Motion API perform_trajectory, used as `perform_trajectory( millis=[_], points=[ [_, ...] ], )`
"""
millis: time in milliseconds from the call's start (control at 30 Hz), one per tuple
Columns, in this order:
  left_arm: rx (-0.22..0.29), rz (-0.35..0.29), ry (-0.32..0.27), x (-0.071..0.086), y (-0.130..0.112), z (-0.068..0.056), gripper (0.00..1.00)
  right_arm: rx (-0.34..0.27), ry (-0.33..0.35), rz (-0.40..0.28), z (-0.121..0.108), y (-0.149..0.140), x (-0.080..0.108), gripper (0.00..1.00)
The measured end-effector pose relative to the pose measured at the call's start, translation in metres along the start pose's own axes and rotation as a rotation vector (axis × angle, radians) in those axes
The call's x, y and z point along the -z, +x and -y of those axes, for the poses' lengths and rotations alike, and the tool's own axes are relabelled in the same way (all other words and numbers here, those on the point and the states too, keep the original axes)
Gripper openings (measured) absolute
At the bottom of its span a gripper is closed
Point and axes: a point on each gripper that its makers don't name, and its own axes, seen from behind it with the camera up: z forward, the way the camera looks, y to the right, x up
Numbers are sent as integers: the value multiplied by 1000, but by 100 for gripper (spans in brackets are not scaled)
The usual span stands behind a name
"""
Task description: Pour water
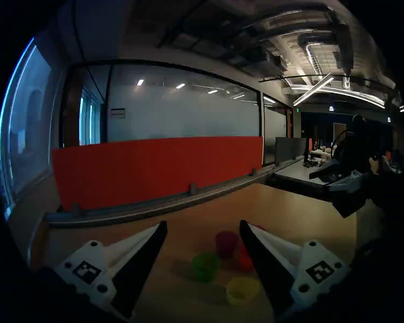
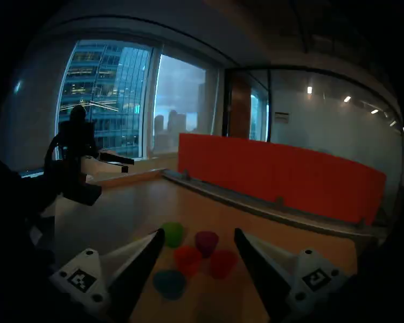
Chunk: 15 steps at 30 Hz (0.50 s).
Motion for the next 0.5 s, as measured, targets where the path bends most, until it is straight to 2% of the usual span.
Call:
perform_trajectory(
  millis=[167,500],
  points=[
    [-9,23,-18,-8,-11,0,100,-1,28,47,7,-19,-5,100],
    [-5,107,-39,-28,-47,9,100,-15,63,130,18,-55,-16,100]
  ],
)
